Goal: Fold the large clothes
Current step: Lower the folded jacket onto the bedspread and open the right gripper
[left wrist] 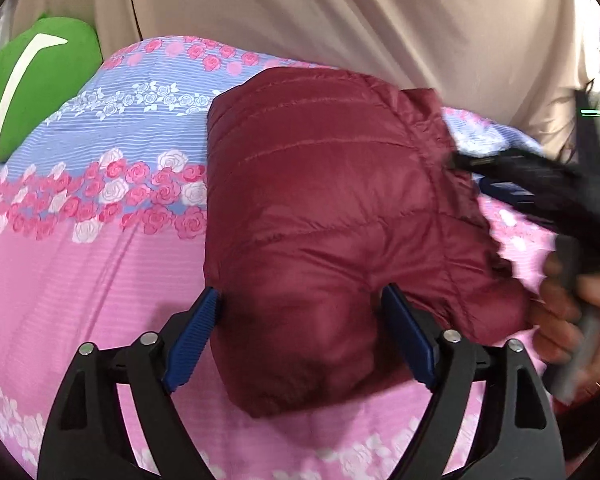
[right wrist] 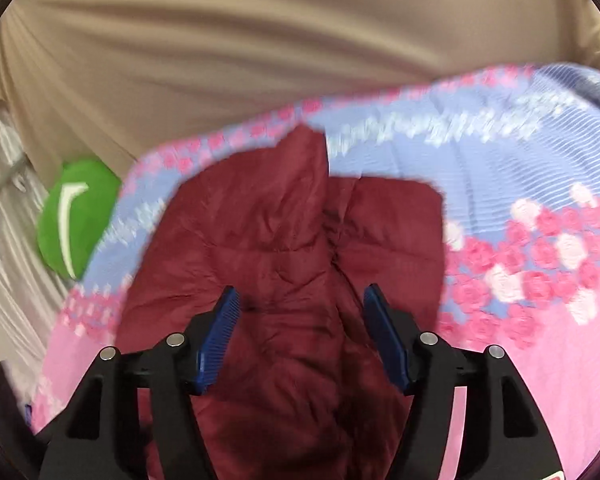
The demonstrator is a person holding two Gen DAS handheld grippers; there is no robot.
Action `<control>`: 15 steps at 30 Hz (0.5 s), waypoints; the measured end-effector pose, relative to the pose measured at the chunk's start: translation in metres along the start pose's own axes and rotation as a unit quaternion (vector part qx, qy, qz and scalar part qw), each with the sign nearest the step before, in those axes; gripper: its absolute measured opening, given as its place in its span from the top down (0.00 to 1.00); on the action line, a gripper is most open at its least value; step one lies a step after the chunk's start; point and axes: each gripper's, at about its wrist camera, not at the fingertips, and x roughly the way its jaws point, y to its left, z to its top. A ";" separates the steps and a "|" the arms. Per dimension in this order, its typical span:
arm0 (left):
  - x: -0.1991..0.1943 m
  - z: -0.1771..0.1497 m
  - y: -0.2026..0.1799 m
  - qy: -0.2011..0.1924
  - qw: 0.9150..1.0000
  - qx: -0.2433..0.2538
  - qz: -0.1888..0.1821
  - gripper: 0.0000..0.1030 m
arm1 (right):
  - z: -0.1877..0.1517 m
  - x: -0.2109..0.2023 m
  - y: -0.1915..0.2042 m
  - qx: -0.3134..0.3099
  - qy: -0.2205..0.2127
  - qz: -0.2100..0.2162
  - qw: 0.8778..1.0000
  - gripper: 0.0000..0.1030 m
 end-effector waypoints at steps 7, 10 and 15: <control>-0.003 -0.025 0.007 0.018 0.999 0.025 0.024 0.15 | -0.014 -0.036 -0.007 0.023 -0.075 0.051 0.996 0.97; 0.015 -0.025 0.011 0.036 0.999 0.018 0.016 0.15 | -0.033 -0.033 -0.022 0.044 -0.073 0.011 0.996 0.98; 0.030 -0.017 0.004 0.035 0.998 0.048 0.018 0.15 | -0.049 0.001 -0.040 0.038 -0.023 -0.041 0.998 0.98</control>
